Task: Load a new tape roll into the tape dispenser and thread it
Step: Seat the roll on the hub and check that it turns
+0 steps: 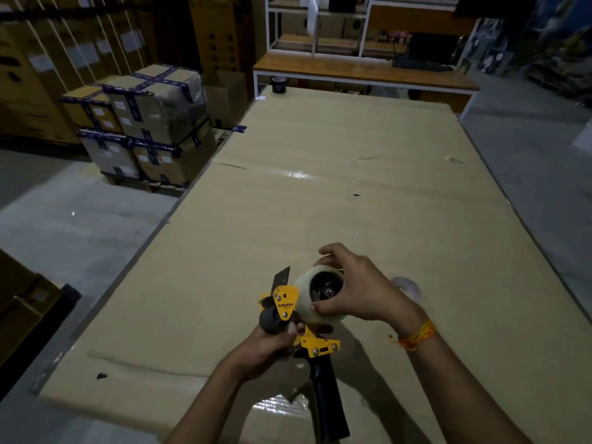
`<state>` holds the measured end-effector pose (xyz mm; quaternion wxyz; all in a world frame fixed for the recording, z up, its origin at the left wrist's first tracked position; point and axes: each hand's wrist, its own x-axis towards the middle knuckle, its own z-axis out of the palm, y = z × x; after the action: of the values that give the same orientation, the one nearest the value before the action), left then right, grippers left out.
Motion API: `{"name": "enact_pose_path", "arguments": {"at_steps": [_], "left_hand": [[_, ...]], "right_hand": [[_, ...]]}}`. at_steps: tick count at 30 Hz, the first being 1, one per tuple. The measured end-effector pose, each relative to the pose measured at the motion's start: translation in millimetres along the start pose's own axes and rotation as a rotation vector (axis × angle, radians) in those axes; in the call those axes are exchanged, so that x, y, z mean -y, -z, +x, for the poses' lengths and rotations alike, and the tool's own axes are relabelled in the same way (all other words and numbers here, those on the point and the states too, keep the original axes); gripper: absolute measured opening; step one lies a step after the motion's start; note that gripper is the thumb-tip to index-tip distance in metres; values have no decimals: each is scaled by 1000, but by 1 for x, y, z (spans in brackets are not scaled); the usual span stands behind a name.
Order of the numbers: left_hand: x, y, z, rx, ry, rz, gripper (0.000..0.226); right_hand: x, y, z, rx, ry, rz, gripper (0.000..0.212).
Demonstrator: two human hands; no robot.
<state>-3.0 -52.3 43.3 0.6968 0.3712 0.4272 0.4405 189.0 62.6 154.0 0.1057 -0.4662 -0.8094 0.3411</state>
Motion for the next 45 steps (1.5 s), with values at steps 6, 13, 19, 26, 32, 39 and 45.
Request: {"name": "enact_pose_path", "arguments": {"at_steps": [6, 13, 19, 26, 32, 39, 45], "left_hand": [[4, 5, 6, 80, 11, -106, 89], [10, 10, 6, 10, 45, -268, 90], [-1, 0, 4, -65, -1, -437, 84], [-14, -7, 1, -288, 135, -390, 95], [-33, -19, -3, -212, 126, -456, 63], [-46, -26, -4, -208, 166, -256, 81], [-53, -42, -1, -203, 180, -147, 56]], "right_hand": [[-11, 13, 7, 134, 133, -53, 97], [-11, 23, 10, 235, 273, -82, 83], [-9, 29, 14, 349, 341, -133, 85], [-8, 21, 12, 286, 357, -70, 63], [-17, 4, 5, 91, 382, 18, 52], [-22, -11, -10, -161, 594, -75, 42], [-27, -18, -10, -126, 578, -221, 30]]}}
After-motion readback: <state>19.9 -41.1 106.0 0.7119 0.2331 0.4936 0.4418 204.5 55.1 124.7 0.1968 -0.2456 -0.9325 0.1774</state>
